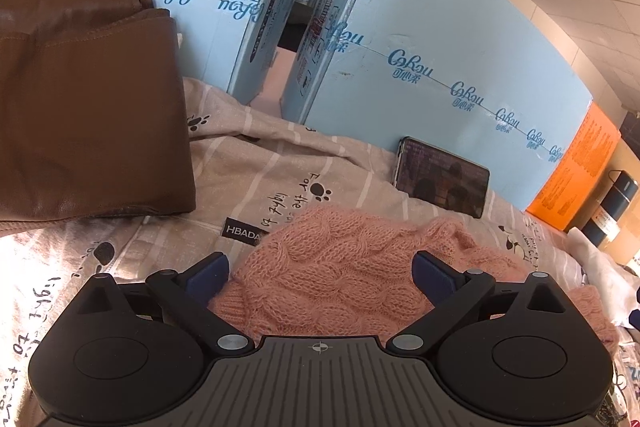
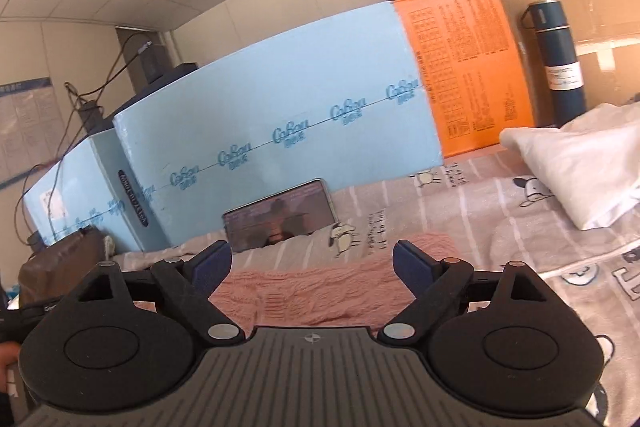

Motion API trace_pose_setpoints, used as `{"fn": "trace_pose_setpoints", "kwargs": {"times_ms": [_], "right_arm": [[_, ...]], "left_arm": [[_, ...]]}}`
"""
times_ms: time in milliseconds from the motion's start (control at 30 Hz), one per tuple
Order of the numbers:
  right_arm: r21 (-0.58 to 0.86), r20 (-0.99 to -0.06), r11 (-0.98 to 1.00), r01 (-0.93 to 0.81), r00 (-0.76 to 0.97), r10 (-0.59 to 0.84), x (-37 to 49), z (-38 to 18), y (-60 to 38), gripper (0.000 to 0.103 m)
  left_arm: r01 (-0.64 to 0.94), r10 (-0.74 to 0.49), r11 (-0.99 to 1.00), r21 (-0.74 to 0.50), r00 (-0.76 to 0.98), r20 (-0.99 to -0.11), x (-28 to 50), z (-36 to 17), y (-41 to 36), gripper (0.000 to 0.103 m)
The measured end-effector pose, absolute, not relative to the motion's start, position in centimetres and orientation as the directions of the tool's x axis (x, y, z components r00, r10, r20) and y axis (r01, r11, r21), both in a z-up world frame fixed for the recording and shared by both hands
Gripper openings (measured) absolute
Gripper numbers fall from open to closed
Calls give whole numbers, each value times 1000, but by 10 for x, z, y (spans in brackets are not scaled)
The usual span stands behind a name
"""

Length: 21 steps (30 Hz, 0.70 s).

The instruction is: Fold clothes

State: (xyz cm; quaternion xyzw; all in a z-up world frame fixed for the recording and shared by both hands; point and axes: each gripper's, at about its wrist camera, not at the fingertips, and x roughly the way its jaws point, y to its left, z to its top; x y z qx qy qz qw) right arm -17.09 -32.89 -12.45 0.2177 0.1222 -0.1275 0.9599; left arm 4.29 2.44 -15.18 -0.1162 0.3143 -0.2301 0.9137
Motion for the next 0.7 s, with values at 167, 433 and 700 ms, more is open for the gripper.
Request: {"fn": "trace_pose_setpoints", "kwargs": {"times_ms": [167, 433, 700], "right_arm": [[518, -453, 684, 513, 843, -289, -173, -153, -371, 88], [682, -471, 574, 453, 873, -129, -144, -176, -377, 89], [534, -508, 669, 517, 828, -235, -125, -170, -346, 48]], "left_arm": [[334, -487, 869, -365, 707, -513, 43, -151, 27, 100], [338, -480, 876, -345, 689, -543, 46, -158, 21, 100], [390, -482, 876, -284, 670, -565, 43, -162, 6, 100]]}}
